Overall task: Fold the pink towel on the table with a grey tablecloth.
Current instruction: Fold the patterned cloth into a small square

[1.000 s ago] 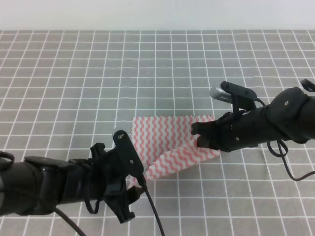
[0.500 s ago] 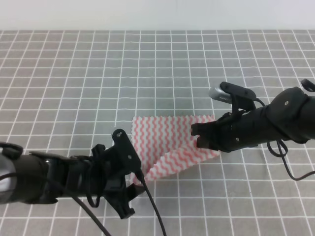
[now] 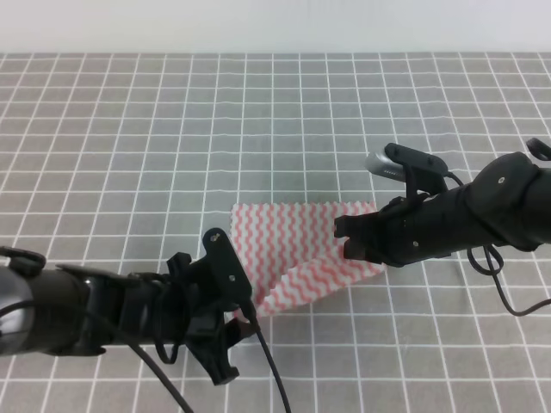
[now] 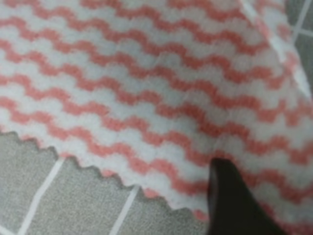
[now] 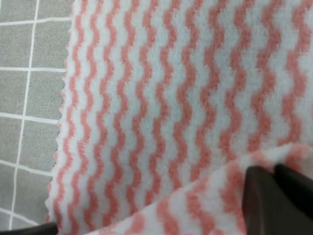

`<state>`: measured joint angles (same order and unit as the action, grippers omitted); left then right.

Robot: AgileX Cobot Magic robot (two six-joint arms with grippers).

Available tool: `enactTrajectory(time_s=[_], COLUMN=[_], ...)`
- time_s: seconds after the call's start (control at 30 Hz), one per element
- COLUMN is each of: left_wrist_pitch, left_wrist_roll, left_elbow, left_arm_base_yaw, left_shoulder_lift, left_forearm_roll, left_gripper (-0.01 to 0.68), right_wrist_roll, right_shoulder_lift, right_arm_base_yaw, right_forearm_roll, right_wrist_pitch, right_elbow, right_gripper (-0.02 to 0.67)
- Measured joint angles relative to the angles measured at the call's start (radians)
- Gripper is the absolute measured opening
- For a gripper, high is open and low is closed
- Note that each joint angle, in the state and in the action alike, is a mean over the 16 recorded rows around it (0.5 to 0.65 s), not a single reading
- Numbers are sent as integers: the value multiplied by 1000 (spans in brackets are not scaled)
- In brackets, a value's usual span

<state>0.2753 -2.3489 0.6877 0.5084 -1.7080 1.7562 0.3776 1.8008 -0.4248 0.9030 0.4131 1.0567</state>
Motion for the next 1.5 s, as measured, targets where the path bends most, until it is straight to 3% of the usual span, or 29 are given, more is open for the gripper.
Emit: enactTrajectory(time_s=[0.3, 0.63, 1.5], left_wrist_pitch=[-10, -32, -110], left_wrist_roll=[-5, 21, 175], left_elbow=[1, 5, 158], left_arm_base_yaw=[0, -1, -1], left_shoulder_lift=[17, 60, -45], left_forearm_roll=[-4, -4, -9], left_gripper=[121, 23, -1], right_wrist_roll=[1, -1, -2], right_shoulder_lift=[5, 5, 2], right_arm_base_yaw=[1, 12, 25], right_forearm_roll=[-1, 1, 5], right_wrist_pitch=[7, 24, -17], right_elbow=[0, 0, 0], right_gripper=[-15, -15, -15])
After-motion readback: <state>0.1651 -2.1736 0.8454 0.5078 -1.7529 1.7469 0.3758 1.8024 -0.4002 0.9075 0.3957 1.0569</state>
